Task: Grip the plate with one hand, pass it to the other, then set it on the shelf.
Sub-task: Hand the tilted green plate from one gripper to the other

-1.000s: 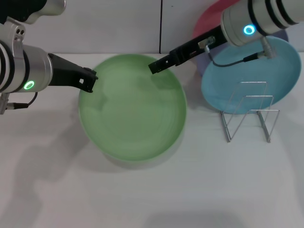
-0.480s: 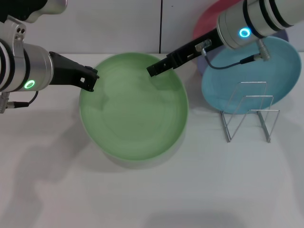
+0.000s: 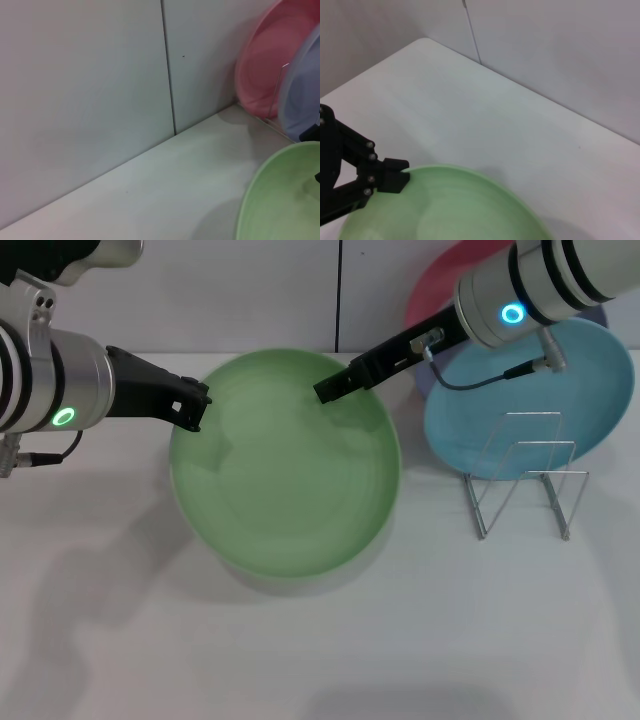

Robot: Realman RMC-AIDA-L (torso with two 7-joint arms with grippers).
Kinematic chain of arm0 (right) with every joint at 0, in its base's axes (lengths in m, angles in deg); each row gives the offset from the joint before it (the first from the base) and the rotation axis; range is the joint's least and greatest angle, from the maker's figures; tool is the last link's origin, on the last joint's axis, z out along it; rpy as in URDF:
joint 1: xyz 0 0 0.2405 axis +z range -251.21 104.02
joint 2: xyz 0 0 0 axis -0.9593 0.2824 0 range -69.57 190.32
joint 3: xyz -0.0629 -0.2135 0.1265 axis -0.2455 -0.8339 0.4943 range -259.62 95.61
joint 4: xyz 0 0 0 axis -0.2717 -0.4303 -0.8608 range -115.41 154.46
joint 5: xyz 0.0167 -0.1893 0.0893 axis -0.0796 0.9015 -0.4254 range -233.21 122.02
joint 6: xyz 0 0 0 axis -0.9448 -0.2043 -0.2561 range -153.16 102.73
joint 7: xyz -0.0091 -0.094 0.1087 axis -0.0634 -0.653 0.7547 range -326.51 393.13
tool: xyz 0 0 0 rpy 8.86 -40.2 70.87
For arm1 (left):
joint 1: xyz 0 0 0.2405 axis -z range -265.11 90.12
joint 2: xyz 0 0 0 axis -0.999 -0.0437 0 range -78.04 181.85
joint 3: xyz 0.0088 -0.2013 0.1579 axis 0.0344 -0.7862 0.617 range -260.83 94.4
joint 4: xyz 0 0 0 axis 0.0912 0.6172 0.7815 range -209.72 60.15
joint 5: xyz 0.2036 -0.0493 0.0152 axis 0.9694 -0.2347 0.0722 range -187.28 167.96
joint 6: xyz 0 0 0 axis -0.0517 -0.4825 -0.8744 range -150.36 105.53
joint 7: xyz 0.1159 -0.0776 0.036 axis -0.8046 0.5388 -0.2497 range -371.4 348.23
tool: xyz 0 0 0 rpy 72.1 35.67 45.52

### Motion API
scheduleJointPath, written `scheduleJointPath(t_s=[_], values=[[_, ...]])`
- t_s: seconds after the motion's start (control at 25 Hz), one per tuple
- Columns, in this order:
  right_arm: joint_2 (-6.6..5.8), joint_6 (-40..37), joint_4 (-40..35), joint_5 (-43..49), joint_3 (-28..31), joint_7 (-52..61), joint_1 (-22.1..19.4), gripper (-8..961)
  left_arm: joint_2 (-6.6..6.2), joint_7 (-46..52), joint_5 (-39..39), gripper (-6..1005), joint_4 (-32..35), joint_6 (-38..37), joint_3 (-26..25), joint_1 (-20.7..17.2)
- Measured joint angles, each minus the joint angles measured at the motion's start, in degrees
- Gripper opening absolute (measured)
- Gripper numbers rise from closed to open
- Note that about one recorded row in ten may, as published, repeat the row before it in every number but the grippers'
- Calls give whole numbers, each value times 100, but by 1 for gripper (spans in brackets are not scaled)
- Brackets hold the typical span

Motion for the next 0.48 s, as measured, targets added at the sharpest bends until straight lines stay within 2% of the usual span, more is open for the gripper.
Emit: scheduleJointPath(t_s=[0.48], values=[[-38,-50,136,20,38,42,66,391,0,0,-53,31,-63,-7,20,-25]])
